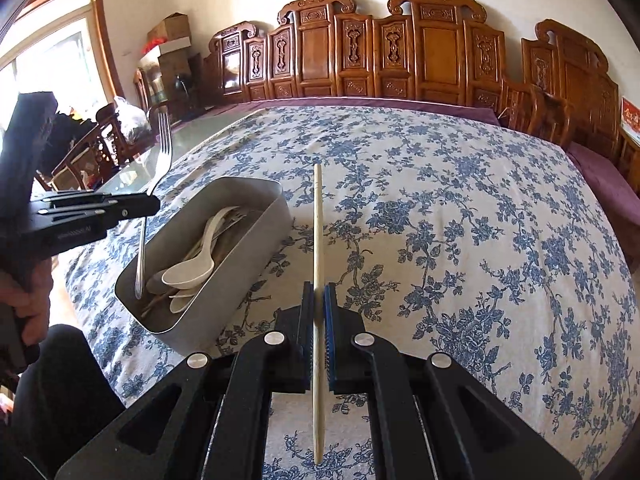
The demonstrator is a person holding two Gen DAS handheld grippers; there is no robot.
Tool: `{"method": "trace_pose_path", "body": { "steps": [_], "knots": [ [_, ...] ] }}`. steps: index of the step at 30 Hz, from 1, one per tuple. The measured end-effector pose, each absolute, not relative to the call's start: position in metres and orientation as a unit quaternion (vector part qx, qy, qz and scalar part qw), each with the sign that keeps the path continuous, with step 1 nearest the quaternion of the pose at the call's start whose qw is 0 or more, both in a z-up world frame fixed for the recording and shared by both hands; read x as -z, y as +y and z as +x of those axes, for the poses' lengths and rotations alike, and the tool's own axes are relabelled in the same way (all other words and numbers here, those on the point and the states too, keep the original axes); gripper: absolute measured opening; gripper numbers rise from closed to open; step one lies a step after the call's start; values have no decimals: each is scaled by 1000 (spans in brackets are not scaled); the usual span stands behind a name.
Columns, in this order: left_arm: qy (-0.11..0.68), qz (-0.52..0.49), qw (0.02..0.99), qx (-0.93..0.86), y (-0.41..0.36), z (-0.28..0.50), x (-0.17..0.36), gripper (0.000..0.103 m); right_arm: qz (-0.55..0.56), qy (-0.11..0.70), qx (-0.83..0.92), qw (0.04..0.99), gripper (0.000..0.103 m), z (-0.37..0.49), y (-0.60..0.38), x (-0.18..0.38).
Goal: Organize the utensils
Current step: 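Carry the metal fork over the tray and lower it in with the left tool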
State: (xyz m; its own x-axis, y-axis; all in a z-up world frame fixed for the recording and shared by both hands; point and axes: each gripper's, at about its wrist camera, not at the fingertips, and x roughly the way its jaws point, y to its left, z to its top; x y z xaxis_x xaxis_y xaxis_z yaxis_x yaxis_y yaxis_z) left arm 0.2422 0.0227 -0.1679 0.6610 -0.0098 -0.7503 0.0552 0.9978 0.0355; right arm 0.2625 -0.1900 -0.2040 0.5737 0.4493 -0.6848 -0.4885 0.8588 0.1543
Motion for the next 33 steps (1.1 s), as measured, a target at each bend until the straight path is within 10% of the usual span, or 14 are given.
{"method": "trace_pose_path", "body": {
  "steps": [33],
  "knots": [
    [480, 20, 877, 2, 34, 278, 220, 8, -40, 387, -279, 878, 6, 260, -177, 207]
  ]
}}
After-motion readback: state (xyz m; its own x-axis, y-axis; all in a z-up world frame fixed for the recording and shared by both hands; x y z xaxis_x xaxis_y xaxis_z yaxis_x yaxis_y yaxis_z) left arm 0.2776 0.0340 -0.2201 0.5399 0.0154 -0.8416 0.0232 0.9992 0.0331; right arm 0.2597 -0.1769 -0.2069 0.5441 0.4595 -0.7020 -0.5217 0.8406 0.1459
